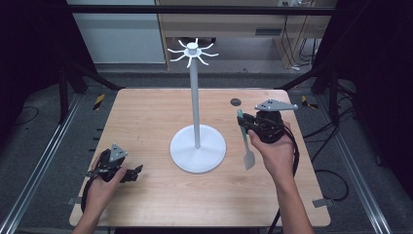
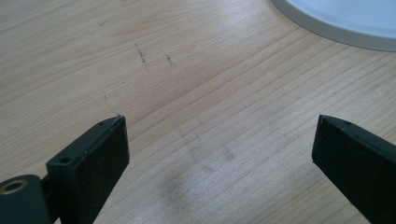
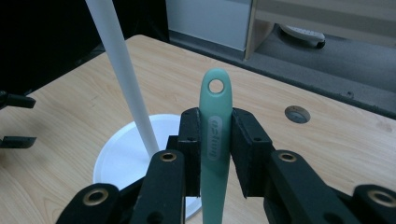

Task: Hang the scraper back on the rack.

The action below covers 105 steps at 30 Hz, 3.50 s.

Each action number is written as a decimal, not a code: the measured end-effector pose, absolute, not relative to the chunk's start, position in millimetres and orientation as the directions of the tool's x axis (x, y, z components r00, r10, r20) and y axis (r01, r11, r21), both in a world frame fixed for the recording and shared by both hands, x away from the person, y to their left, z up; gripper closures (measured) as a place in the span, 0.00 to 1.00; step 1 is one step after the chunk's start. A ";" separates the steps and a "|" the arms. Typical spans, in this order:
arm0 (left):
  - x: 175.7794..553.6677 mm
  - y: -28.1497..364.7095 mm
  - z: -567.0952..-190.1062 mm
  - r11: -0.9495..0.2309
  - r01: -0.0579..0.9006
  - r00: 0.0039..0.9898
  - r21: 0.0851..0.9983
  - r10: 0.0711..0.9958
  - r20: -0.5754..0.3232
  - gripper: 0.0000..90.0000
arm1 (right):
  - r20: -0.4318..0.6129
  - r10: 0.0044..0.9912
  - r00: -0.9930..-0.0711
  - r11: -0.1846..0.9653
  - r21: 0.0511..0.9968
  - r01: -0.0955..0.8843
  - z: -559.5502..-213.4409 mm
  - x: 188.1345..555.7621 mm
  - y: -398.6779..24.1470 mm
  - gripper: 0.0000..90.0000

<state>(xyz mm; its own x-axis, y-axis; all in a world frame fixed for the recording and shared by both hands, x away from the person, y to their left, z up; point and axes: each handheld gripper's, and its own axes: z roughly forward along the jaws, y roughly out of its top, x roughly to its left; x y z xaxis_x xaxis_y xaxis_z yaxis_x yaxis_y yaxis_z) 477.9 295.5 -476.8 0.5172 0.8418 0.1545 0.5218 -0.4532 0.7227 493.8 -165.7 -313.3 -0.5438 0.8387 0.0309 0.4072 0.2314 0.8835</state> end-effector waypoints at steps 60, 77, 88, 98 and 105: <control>477.5 295.0 -476.9 -0.457 0.522 0.520 0.721 0.840 0.156 0.04 | 0.009 0.778 -0.628 0.140 0.972 0.187 -219.1 478.5 -113.8 0.83; 477.5 294.9 -477.0 -0.455 0.522 0.520 0.721 0.840 0.154 0.04 | 0.009 0.761 -0.649 0.106 0.985 0.138 -199.6 472.9 -106.7 0.83; 477.6 294.8 -477.3 -0.450 0.522 0.518 0.725 0.842 0.150 0.04 | 0.008 0.755 -0.656 0.097 0.988 0.123 -191.3 473.8 -102.2 0.83; 477.6 294.7 -477.4 -0.451 0.523 0.518 0.723 0.842 0.150 0.04 | 0.000 0.755 -0.656 0.104 0.987 0.121 -186.2 477.1 -98.0 0.83; 477.7 294.4 -477.5 -0.450 0.523 0.518 0.724 0.842 0.149 0.04 | -0.002 0.754 -0.657 0.116 0.985 0.130 -187.8 480.2 -96.1 0.83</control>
<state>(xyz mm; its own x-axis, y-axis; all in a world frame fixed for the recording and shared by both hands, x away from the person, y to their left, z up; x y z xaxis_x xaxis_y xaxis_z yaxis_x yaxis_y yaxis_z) 477.7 294.4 -477.5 0.5179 0.8423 0.1494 0.5225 -0.4498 0.7243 480.2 -96.1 -187.8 -0.6566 0.7542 -0.0018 0.1302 0.1157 0.9847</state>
